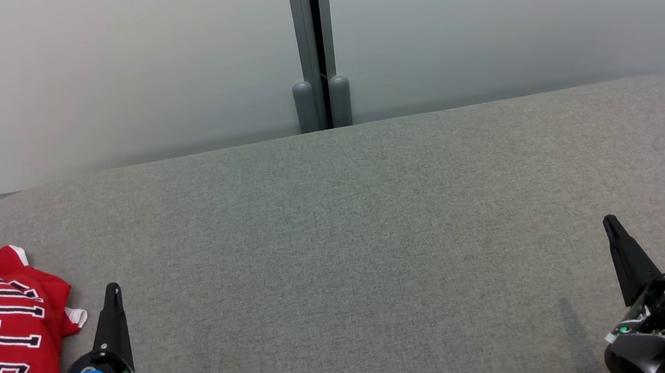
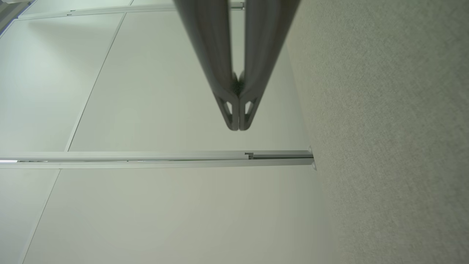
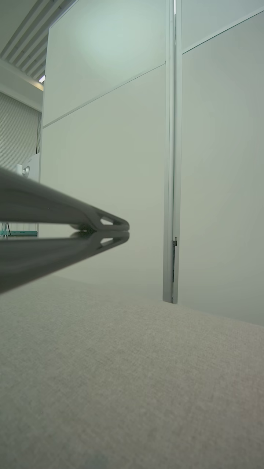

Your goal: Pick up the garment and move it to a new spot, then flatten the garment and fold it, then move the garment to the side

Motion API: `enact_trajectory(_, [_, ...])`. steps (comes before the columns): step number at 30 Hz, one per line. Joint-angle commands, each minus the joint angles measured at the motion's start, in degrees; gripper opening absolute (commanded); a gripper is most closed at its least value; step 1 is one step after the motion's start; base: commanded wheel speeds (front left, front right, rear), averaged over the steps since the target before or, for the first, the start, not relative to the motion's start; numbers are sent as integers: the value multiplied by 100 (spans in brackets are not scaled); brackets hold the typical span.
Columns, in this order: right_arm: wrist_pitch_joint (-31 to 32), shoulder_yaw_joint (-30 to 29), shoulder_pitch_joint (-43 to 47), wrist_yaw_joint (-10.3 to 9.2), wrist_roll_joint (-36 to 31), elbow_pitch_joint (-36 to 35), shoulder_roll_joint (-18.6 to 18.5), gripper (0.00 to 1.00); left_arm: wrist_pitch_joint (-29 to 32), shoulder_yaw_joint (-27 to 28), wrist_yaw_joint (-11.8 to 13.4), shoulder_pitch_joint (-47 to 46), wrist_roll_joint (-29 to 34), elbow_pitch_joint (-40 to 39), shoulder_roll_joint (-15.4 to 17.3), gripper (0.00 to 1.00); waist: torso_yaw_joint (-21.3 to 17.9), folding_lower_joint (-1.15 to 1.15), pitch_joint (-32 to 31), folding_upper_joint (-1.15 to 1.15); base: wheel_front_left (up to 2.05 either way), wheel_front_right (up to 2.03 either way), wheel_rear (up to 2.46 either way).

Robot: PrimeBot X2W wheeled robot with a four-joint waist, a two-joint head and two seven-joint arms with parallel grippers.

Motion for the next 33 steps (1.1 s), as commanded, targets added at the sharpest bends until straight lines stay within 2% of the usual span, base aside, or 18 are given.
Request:
enact_trajectory(1, [3,-3,-77,3,-5,6,10,0,14,4,-29,-66,-7,0,-8,0,0,0,0,0,0,0,0])
enact_trajectory(33, [3,-3,-77,3,-6,6,10,0,14,4,-29,-66,-7,0,-8,0,0,0,0,0,0,0,0])
